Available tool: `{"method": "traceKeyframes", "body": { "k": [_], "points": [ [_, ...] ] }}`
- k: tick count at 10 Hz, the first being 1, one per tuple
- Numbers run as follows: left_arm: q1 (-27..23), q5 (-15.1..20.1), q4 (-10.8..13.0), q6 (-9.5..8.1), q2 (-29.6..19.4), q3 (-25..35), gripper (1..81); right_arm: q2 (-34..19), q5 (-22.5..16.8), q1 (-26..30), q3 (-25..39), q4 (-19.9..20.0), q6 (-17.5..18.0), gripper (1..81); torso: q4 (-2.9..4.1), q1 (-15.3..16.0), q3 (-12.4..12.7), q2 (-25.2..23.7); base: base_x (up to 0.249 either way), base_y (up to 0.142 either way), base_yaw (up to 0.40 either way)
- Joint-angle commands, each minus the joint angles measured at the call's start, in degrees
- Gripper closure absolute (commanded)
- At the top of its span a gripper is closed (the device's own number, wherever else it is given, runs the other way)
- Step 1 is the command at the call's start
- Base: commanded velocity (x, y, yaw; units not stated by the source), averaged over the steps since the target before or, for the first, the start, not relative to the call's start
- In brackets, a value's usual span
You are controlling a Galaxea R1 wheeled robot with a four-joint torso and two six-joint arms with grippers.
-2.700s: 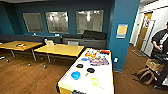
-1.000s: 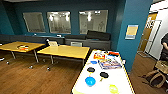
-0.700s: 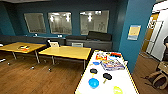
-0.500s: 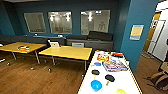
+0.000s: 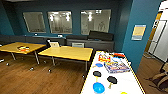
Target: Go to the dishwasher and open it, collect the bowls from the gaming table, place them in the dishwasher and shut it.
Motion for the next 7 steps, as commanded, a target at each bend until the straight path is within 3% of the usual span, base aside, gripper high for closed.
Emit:
{"method": "traceKeyframes", "body": {
  "k": [1, 7],
  "points": [
    [-2.07, 3.38, -0.27, -0.27, 0.13, 0.34, 1.0, -0.57, -2.81, 2.54, 0.31, -0.67, -0.12, 1.0, 0.0, 0.02, 0.0, 0.0, 0.0, 0.0, 0.0],
    [-2.42, 3.47, -0.01, -0.18, 0.48, 0.34, 1.0, -0.57, -2.81, 2.37, 0.04, -0.5, -0.03, 1.0, 0.0, -0.05, 0.0, -0.02, 0.0, 0.0, 0.0]
  ]
}}
